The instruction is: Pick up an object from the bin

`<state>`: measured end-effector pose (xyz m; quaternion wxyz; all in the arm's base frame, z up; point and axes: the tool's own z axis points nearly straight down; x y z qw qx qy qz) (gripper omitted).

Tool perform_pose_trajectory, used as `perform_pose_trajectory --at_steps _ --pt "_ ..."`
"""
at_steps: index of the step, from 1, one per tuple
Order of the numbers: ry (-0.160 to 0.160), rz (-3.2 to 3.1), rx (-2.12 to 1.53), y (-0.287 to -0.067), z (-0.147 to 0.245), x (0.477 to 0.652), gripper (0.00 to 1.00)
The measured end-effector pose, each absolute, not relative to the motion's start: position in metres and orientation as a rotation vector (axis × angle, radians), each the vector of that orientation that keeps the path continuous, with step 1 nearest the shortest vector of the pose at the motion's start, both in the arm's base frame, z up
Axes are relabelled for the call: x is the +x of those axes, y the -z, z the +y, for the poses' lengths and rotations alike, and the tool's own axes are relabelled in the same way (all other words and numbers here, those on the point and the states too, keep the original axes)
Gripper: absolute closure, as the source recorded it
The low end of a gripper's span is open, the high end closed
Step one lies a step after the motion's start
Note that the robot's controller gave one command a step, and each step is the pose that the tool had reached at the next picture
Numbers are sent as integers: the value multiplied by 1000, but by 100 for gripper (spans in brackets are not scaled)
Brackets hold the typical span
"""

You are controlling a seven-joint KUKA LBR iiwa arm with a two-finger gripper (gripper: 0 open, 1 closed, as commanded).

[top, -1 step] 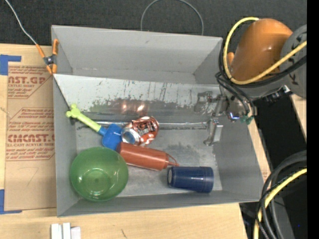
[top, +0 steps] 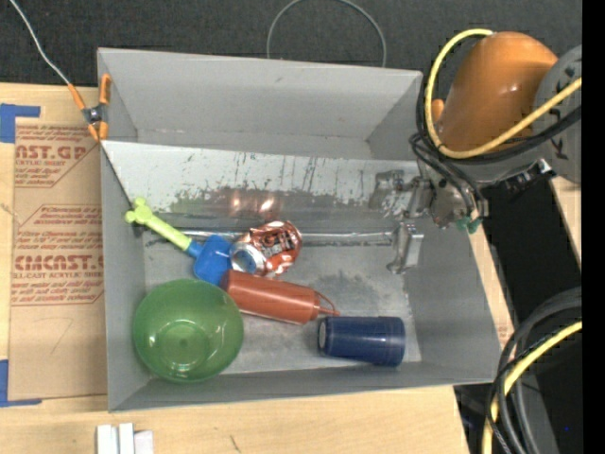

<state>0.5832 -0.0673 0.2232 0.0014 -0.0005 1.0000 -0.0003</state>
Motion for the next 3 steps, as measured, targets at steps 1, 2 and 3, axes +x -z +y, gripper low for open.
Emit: perform_pose_trajectory --at_steps 1,2,3 --pt "0 3136 -149 -110 -9 548 0" --pt "1 3131 -235 -157 45 547 0" --pt "-2 3136 -194 -101 60 540 0"
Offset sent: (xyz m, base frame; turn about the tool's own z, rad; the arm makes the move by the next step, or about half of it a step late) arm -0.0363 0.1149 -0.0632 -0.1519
